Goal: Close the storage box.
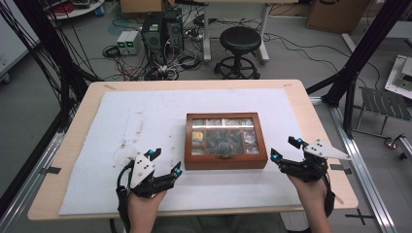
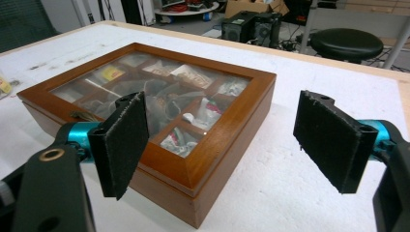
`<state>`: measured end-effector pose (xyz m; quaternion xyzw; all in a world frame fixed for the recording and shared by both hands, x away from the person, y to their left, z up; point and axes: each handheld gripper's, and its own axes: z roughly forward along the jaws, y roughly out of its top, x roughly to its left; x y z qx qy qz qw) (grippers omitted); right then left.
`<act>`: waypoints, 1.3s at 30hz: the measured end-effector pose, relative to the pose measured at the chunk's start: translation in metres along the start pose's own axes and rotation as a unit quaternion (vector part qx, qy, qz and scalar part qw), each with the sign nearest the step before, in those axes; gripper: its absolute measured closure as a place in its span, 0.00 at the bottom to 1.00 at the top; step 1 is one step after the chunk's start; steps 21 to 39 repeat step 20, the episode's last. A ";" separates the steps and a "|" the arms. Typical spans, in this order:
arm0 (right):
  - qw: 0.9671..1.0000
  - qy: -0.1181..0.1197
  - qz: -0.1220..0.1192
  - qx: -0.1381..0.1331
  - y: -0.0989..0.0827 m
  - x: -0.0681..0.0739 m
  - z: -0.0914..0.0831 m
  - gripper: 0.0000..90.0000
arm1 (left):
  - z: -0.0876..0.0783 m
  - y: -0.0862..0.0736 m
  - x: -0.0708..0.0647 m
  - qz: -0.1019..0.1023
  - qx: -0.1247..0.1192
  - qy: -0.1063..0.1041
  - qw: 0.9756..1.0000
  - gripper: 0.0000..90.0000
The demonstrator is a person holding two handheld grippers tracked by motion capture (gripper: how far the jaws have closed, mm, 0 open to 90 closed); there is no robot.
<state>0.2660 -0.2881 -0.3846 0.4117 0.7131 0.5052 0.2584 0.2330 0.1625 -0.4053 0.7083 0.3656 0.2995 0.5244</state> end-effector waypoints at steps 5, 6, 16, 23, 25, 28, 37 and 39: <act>1.000 -0.005 0.005 0.001 -0.002 -0.003 -0.003 0.23 | 0.001 -0.002 0.000 -0.008 -0.002 0.001 1.000 0.25; 1.000 -0.005 0.004 0.001 -0.002 -0.004 -0.004 0.23 | 0.002 -0.002 0.000 -0.010 -0.001 0.000 1.000 0.26; 1.000 -0.013 0.004 0.003 -0.006 -0.006 -0.009 0.23 | 0.007 -0.002 -0.003 -0.002 0.002 -0.003 1.000 0.26; 1.000 -0.016 0.007 0.004 -0.007 -0.008 -0.010 0.23 | 0.008 -0.001 -0.003 -0.001 0.003 -0.005 1.000 0.26; 1.000 -0.016 0.007 0.004 -0.007 -0.008 -0.010 0.23 | 0.008 -0.001 -0.003 -0.001 0.003 -0.005 1.000 0.26; 1.000 -0.016 0.007 0.004 -0.007 -0.008 -0.010 0.23 | 0.008 -0.001 -0.003 -0.001 0.003 -0.005 1.000 0.26; 1.000 -0.016 0.007 0.004 -0.007 -0.008 -0.010 0.23 | 0.008 -0.001 -0.003 -0.001 0.003 -0.005 1.000 0.26; 1.000 -0.016 0.007 0.004 -0.007 -0.008 -0.010 0.23 | 0.008 -0.001 -0.003 -0.001 0.003 -0.005 1.000 0.26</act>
